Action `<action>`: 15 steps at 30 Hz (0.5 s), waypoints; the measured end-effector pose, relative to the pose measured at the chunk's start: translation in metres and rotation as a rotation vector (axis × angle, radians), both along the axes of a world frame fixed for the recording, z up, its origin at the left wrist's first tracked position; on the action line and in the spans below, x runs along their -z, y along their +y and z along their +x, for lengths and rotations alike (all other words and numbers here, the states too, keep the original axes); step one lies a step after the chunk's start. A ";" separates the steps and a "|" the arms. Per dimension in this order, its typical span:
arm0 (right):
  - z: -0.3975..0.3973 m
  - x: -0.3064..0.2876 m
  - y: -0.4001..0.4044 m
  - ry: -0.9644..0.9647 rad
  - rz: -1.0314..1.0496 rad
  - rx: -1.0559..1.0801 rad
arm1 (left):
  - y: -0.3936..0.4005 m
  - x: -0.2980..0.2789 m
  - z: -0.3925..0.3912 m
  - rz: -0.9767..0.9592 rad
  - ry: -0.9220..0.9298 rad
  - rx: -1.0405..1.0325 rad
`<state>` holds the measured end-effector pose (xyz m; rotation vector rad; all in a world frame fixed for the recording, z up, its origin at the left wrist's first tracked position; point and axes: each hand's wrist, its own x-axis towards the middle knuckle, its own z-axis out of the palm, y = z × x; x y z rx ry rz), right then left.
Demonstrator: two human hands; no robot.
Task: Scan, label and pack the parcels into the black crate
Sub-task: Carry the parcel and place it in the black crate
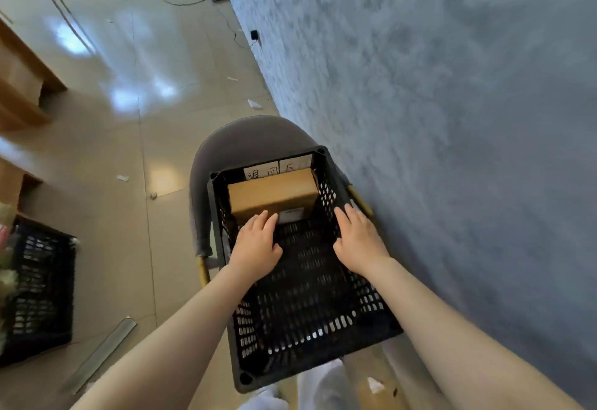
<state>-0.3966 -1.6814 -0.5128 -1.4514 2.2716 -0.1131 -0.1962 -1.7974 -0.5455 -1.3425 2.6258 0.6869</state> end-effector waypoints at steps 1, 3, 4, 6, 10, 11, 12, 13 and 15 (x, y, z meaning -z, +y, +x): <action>0.007 -0.008 0.017 -0.001 -0.024 0.047 | 0.008 -0.007 0.001 -0.021 0.005 0.057; 0.024 -0.021 0.053 0.012 -0.061 0.141 | 0.027 -0.021 0.002 -0.060 0.024 0.169; 0.032 -0.028 0.073 0.019 -0.068 0.192 | 0.037 -0.028 0.002 -0.076 0.033 0.226; 0.051 -0.036 0.114 0.020 -0.073 0.311 | 0.061 -0.042 0.003 -0.101 0.040 0.352; 0.094 -0.061 0.202 -0.004 -0.109 0.560 | 0.117 -0.068 -0.002 -0.109 0.087 0.586; 0.105 -0.068 0.225 0.003 -0.119 0.613 | 0.134 -0.074 -0.004 -0.103 0.103 0.634; 0.116 -0.075 0.249 0.017 -0.132 0.659 | 0.152 -0.080 -0.007 -0.104 0.119 0.681; 0.127 -0.081 0.273 0.029 -0.146 0.705 | 0.170 -0.086 -0.010 -0.109 0.137 0.730; 0.149 -0.091 0.323 0.043 -0.171 0.818 | 0.210 -0.099 -0.016 -0.113 0.171 0.844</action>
